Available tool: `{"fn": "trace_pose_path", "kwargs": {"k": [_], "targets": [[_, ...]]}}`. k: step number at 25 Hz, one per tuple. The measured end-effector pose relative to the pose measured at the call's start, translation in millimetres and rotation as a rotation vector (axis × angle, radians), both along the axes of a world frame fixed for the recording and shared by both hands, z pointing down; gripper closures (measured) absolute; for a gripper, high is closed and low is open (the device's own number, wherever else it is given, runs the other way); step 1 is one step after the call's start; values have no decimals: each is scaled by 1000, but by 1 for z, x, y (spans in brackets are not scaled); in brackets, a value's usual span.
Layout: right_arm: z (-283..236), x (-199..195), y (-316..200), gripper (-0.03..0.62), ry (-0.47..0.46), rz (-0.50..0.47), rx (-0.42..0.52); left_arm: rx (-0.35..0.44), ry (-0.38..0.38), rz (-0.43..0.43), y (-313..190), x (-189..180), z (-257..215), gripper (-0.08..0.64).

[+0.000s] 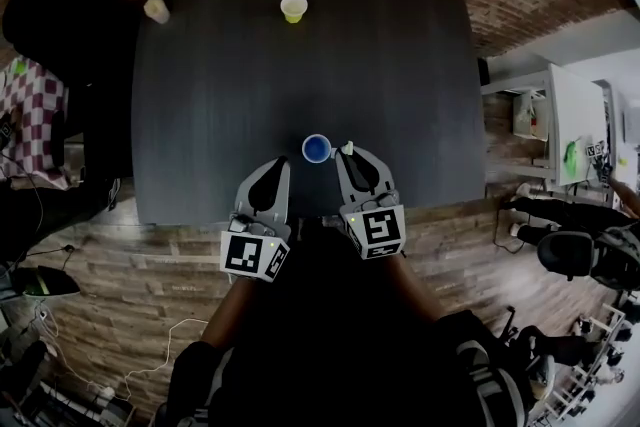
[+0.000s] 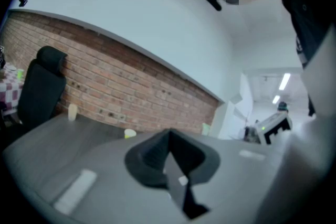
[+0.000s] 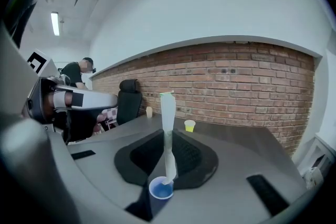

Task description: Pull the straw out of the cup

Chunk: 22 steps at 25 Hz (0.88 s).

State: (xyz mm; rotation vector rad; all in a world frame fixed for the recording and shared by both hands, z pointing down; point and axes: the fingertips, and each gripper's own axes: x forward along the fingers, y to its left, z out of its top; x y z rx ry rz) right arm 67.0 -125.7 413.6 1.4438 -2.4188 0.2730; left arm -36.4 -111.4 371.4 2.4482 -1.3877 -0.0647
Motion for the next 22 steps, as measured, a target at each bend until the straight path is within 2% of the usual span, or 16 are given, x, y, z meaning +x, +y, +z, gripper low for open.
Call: {"fn": "trace_pose_path", "kwargs": {"k": [7, 22], "targets": [[-28, 8, 9, 547, -31, -7, 51, 46, 11, 5, 6, 5, -25, 555], [-30, 12, 21, 549, -85, -43, 22, 67, -17, 30, 16, 23, -29, 555]]}}
